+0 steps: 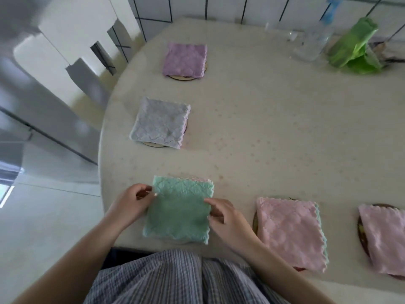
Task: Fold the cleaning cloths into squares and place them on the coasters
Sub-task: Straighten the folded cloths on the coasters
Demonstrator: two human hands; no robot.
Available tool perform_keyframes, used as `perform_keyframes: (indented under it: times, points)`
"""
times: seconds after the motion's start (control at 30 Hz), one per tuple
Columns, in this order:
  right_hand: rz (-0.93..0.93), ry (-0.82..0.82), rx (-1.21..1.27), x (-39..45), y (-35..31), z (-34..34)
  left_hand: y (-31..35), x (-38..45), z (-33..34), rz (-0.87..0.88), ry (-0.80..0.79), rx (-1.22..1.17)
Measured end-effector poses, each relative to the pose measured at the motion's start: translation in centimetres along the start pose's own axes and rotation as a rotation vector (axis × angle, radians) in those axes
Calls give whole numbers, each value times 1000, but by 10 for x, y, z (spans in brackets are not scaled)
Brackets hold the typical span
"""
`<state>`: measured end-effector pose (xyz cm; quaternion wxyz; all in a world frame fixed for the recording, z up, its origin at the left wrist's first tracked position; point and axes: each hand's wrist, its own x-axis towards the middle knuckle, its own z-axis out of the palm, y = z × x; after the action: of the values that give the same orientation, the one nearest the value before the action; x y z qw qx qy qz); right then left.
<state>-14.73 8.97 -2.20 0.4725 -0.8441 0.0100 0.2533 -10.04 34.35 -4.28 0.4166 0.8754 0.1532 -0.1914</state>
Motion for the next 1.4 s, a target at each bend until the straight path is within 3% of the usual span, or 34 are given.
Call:
perform_keyframes:
  times: [0.23, 0.47, 0.63, 0.8, 0.87, 0.93, 1.07, 1.2, 1.4]
  points:
    - [41, 99, -132, 9, -7, 19, 18, 28, -19, 164, -183, 208]
    - [26, 250, -92, 3, -7, 32, 13, 30, -20, 306, -186, 176]
    - [14, 311, -50, 0, -7, 38, 15, 35, -20, 276, -165, 97]
    - [48, 305, -97, 2, -9, 38, 14, 39, -24, 233, -248, 320]
    - [18, 275, -285, 0, -10, 37, 12, 31, -26, 394, -118, 435]
    - [-44, 230, -499, -1, -11, 37, 9, 19, -25, 685, 12, 552]
    - [-183, 216, -805, 6, -12, 43, -5, 5, -10, 991, -104, 798]
    - [-203, 158, -934, 15, -7, 46, -28, 1, -1, 946, -231, 898]
    - [-101, 115, -849, 10, 13, 34, -26, -1, -5, 895, -254, 943]
